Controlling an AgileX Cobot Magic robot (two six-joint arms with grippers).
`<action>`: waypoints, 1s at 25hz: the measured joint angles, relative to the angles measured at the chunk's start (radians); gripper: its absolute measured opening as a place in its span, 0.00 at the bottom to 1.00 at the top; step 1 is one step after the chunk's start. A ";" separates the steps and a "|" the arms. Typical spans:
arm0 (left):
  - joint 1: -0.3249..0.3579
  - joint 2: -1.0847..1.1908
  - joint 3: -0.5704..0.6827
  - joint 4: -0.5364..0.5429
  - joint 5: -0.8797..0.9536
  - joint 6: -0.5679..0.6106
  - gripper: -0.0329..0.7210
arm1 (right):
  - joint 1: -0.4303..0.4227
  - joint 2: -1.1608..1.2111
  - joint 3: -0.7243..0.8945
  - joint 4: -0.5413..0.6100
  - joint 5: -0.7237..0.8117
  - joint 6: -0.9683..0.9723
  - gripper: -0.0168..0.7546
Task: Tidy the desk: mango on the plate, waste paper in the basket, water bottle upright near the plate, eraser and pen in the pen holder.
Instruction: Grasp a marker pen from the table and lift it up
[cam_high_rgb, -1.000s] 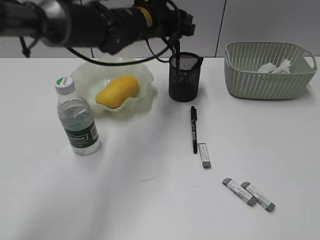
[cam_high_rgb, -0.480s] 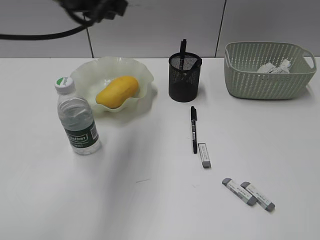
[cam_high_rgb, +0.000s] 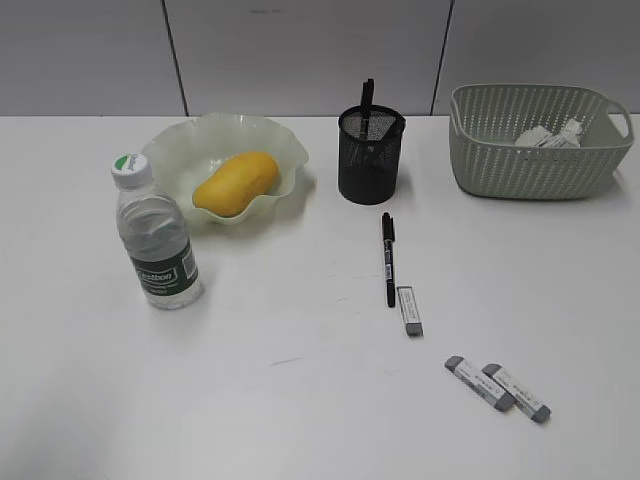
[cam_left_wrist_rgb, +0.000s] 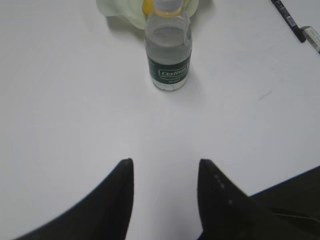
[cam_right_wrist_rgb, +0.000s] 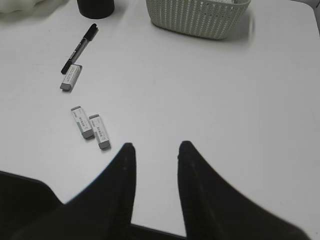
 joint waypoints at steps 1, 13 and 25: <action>0.000 -0.086 0.027 -0.002 0.033 0.000 0.48 | 0.000 0.000 0.000 0.000 0.000 0.000 0.34; 0.000 -0.651 0.071 -0.005 0.261 0.000 0.59 | 0.000 0.142 -0.025 0.053 -0.185 -0.030 0.34; 0.000 -0.654 0.107 0.023 0.186 0.010 0.48 | 0.000 1.271 -0.307 0.288 -0.524 -0.157 0.35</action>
